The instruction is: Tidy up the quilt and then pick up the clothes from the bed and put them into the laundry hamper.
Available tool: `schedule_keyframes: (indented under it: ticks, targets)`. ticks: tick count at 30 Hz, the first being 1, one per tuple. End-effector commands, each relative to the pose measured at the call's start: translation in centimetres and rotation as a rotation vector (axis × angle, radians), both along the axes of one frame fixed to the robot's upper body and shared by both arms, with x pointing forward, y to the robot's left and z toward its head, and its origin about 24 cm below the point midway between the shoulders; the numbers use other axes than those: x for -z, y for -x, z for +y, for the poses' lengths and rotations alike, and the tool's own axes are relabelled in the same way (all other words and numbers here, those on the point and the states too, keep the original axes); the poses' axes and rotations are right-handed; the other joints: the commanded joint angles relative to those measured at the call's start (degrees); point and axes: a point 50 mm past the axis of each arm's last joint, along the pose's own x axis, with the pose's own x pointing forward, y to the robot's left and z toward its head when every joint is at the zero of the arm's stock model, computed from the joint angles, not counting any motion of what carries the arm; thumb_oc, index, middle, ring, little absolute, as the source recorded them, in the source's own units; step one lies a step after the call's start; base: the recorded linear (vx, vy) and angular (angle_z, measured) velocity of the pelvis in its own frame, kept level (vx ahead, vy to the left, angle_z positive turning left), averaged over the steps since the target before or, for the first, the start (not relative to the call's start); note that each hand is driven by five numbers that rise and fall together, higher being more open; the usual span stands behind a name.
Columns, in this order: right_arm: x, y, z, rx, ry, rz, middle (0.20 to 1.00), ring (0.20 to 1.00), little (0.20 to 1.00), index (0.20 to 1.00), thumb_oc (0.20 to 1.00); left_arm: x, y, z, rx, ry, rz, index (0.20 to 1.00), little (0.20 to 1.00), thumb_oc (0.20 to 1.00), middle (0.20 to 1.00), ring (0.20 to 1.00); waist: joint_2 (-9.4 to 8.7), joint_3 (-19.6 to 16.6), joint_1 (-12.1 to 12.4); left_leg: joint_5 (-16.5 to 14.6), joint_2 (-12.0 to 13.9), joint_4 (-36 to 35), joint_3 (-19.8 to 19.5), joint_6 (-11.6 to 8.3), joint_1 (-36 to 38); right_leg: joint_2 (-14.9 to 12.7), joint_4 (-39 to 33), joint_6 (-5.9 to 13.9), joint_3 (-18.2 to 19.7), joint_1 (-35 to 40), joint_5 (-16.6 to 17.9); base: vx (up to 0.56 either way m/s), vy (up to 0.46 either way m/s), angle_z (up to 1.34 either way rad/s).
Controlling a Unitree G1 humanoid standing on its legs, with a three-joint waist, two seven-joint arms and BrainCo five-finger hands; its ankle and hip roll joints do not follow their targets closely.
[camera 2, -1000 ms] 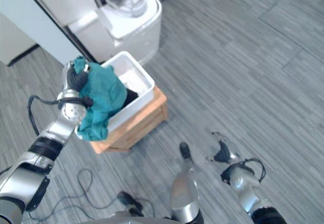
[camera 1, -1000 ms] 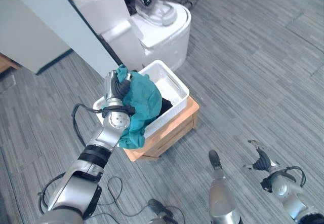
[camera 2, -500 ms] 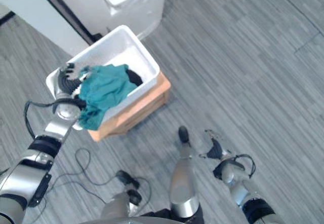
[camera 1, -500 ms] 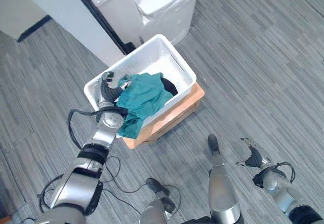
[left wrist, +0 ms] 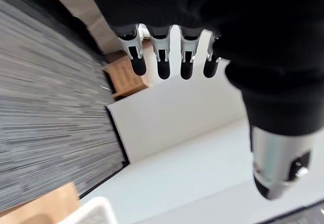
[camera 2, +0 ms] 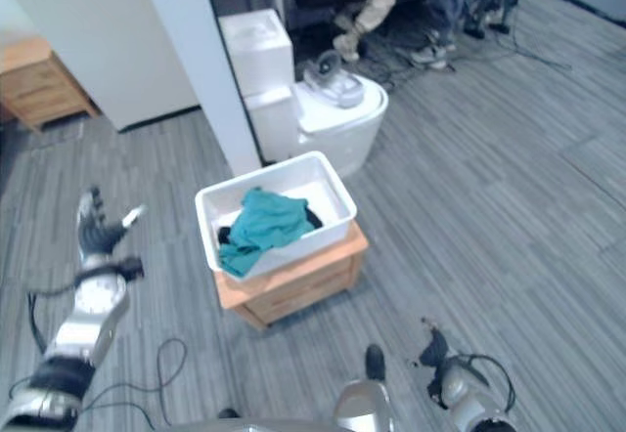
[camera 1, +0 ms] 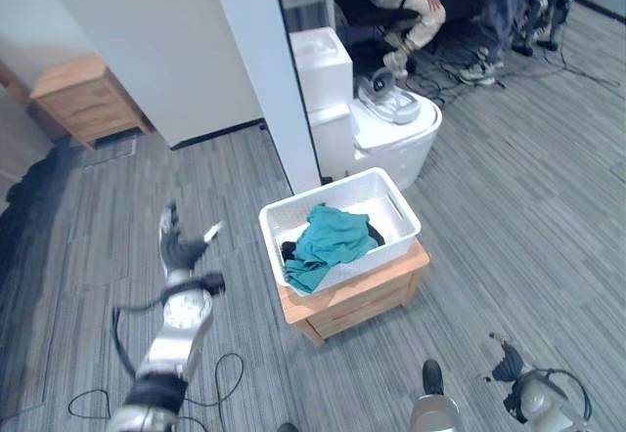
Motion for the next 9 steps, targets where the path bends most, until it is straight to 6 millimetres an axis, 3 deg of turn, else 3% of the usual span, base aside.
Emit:
schedule_keyframes:
  ticks: [1,2,4,6,9]
  targets:
    - [-0.8,-2.7,0.5,0.009,-0.026,-0.050,1.000,1.000,1.000,1.000,1.000,3.4,1.4,0.9,-0.021,-0.014,0.195,1.000,1.000,1.000,1.000,1.000,-0.55,0.8,0.9,-2.9,0.8,0.2,-1.7,-0.78,1.7,-2.3,0.6,3.62,0.8,-1.2,-4.9,-0.04,0.027,0.14]
    - [-0.6,-2.9,0.7,-0.001,-0.022,-0.031,1.000,1.000,1.000,1.000,1.000,6.0,3.6,0.8,-0.054,0.030,0.323,1.000,1.000,1.000,1.000,1.000,-0.62,0.6,1.6,-3.1,0.6,0.2,-2.2,-0.52,1.7,-2.2,0.6,3.51,0.7,-1.1,-5.1,-0.04,0.033,0.03]
    - [-0.2,-2.9,1.1,-0.004,-0.022,-0.006,1.000,1.000,1.000,1.000,1.000,9.5,7.3,0.4,-0.120,0.123,0.494,1.000,1.000,1.000,1.000,1.000,-0.87,0.1,2.4,-3.4,0.2,0.2,-2.9,-0.19,1.9,-2.0,0.6,3.30,0.9,-0.9,-5.1,-0.01,0.015,0.02]
    - [0.2,-3.0,1.9,0.000,-0.040,0.001,1.000,1.000,1.000,1.000,1.000,11.8,10.4,0.1,-0.191,0.190,0.623,1.000,1.000,1.000,1.000,1.000,-1.34,-0.5,3.1,-3.5,0.0,0.2,-3.1,0.02,1.8,-2.0,0.6,3.06,1.0,-0.8,-4.8,-0.01,0.011,0.02]
    - [0.4,-3.3,2.7,-0.006,-0.065,0.002,1.000,1.000,1.000,1.000,1.000,13.4,13.1,-0.6,-0.234,0.229,0.741,1.000,1.000,1.000,1.000,1.000,-2.03,-1.2,4.0,-3.8,-0.3,0.2,-3.6,0.26,1.8,-2.2,0.6,3.10,0.8,-0.5,-4.7,-0.03,0.020,0.07]
